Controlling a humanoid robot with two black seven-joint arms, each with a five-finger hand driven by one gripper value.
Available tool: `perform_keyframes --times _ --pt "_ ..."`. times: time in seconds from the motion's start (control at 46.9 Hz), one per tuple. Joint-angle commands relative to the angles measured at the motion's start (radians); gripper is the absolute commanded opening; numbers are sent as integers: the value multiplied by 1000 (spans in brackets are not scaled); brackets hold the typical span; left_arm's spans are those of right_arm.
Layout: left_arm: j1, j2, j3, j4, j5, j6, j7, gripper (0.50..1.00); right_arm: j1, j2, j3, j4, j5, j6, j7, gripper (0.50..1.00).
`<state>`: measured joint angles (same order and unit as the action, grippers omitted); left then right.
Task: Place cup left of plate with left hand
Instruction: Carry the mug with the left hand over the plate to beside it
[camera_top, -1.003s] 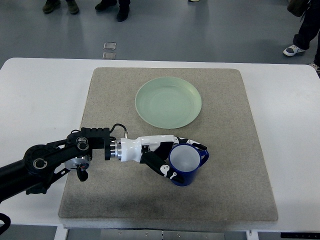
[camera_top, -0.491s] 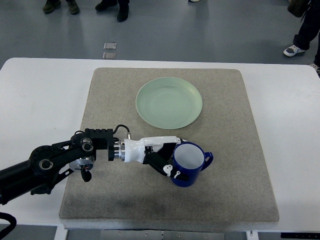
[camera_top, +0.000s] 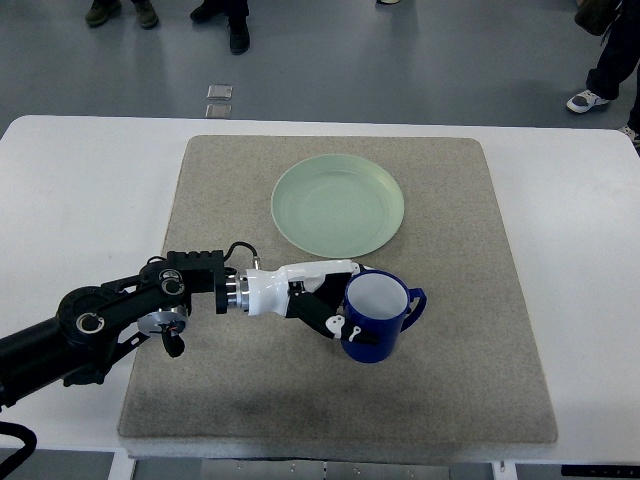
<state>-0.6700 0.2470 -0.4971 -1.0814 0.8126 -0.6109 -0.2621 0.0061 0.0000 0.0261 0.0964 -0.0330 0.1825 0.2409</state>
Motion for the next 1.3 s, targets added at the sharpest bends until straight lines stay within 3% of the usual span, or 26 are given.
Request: perform_keyframes --times 0.0,0.512,0.96,1.28 --pt "0 0 -23 -3 0 0 0 673 0 0 0 0 1 0 0 932" --pt "4 20 -181 6 5 0 1 677 0 0 0 0 1 0 0 932" --pt "4 97 -264 57 -4 0 0 683 0 0 0 0 1 0 0 932" --pt "4 140 -307 152 -12 97 -2 683 0 0 0 -1 1 0 0 932"
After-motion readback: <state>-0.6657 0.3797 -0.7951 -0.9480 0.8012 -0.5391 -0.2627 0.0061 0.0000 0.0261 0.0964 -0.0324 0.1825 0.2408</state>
